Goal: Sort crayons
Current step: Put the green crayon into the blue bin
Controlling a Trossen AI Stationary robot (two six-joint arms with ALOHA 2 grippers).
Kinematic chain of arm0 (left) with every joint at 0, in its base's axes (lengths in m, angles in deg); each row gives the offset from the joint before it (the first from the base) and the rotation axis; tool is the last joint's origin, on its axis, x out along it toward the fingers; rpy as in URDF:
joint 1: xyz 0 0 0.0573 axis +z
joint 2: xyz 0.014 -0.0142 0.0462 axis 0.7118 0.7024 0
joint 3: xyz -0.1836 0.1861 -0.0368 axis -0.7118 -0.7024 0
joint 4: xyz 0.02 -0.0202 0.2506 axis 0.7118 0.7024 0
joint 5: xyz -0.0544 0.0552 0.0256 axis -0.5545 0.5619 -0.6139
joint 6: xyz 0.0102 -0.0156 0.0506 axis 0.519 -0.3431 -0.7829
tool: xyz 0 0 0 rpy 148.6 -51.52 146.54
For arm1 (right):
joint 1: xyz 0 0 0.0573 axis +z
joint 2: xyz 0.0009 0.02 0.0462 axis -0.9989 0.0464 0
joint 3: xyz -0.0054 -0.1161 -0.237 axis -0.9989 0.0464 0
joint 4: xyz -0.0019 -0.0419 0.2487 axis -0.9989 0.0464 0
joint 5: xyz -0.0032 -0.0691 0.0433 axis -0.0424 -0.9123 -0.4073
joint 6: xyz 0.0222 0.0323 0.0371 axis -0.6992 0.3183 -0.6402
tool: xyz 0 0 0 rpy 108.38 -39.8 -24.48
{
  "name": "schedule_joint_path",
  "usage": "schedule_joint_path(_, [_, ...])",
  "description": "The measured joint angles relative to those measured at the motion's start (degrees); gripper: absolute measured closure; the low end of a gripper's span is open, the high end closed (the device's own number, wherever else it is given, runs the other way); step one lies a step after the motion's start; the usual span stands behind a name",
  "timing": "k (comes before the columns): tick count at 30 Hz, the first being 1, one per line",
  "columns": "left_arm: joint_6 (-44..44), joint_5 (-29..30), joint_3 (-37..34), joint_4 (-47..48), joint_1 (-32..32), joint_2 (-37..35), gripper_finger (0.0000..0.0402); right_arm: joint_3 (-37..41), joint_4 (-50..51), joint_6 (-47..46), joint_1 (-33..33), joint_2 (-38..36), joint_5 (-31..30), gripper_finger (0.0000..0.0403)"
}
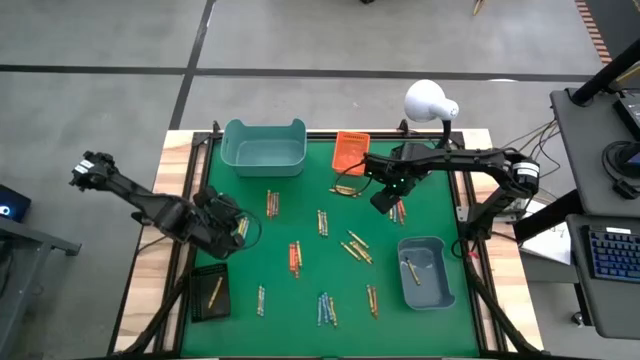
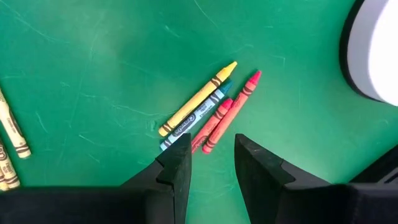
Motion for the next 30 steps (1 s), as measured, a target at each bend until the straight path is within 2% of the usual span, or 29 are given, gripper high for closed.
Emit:
schedule_joint_path(6, [-12.25,2.24,0.00,-3.03,6.90,-1.75,0.0365,0.00,-5.10,0.92,-2.91,2.07,0.08,0.0294])
schedule_joint_path(10, [-16.96,3.85,0.00,-7.51,10.02,-2.39,0.0365,-0.13,-5.09,1.47,-5.39,3.69,1.85,0.0294])
schedule_joint_path(21, [-13.56,-0.08,0.00,-8.45,10.37,-3.49,0.0365,-0.14,10.03,3.04,-5.50,3.39,2.97,0.0294])
schedule_joint_path(27, [-15.24,3.09,0.00,-9.02,10.66,-3.62,0.0365,0.76,8.53,2.42,-3.27,2.64,2.65,0.0294])
schedule_joint_path(30, [-16.92,4.97,0.39,-9.02,11.84,-3.70,0.0365,0.90,6.18,2.10,-2.24,2.61,0.32,0.0294])
